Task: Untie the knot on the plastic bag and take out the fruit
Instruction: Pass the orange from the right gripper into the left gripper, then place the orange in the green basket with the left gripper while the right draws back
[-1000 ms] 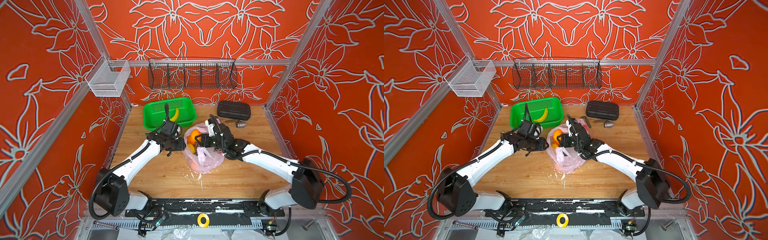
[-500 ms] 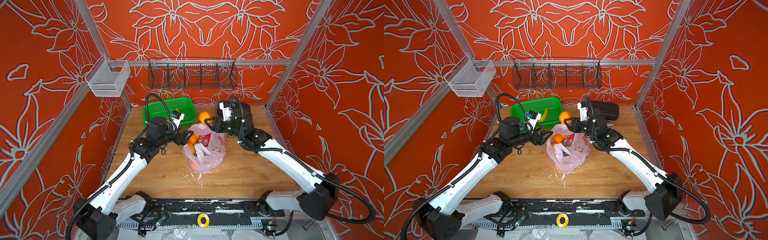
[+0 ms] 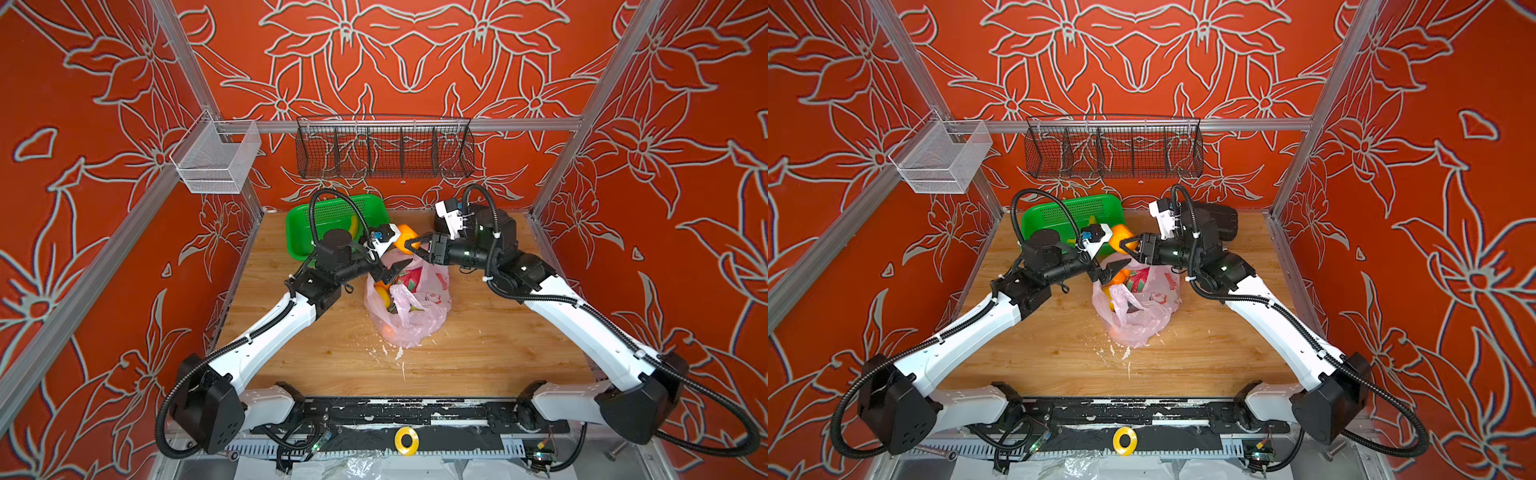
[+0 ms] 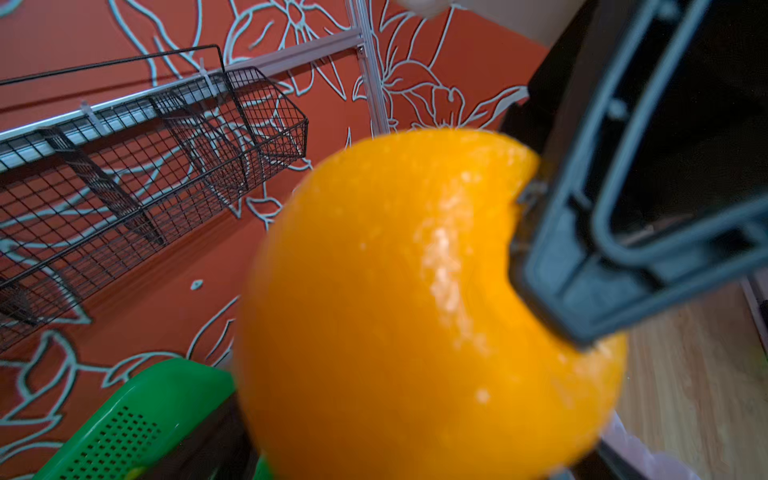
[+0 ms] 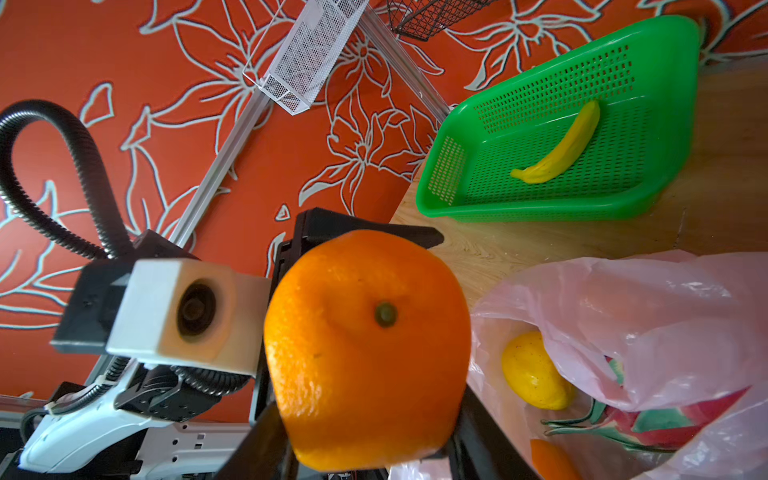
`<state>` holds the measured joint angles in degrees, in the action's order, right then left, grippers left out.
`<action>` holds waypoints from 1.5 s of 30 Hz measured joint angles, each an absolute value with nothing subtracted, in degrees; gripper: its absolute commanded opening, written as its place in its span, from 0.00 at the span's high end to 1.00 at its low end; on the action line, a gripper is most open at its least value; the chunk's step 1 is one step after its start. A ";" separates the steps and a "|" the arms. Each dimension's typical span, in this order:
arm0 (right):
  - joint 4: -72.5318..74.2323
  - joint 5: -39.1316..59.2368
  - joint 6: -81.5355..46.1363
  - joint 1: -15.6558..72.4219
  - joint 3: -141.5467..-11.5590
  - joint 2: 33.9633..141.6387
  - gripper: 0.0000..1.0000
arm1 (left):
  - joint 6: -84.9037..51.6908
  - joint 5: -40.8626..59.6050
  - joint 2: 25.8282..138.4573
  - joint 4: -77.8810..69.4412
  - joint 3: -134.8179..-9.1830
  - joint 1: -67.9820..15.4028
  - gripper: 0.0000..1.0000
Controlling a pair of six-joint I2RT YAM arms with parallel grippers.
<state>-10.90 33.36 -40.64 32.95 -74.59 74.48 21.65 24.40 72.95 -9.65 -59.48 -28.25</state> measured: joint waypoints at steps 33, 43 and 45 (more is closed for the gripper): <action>-10.87 29.28 -40.97 30.87 -71.33 68.60 0.15 | 19.33 16.97 77.32 -4.47 -69.82 -29.36 0.51; -10.26 20.05 -39.55 29.85 -66.85 58.65 0.11 | 5.23 4.80 93.47 8.82 -86.89 -19.73 0.51; -10.35 19.27 -39.33 29.85 -65.98 58.06 0.11 | 2.37 3.79 96.90 11.92 -89.49 -16.99 0.51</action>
<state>-10.35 19.27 -39.33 29.85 -65.98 58.06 2.37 3.79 96.90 11.92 -89.49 -16.99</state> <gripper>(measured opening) 0.887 0.578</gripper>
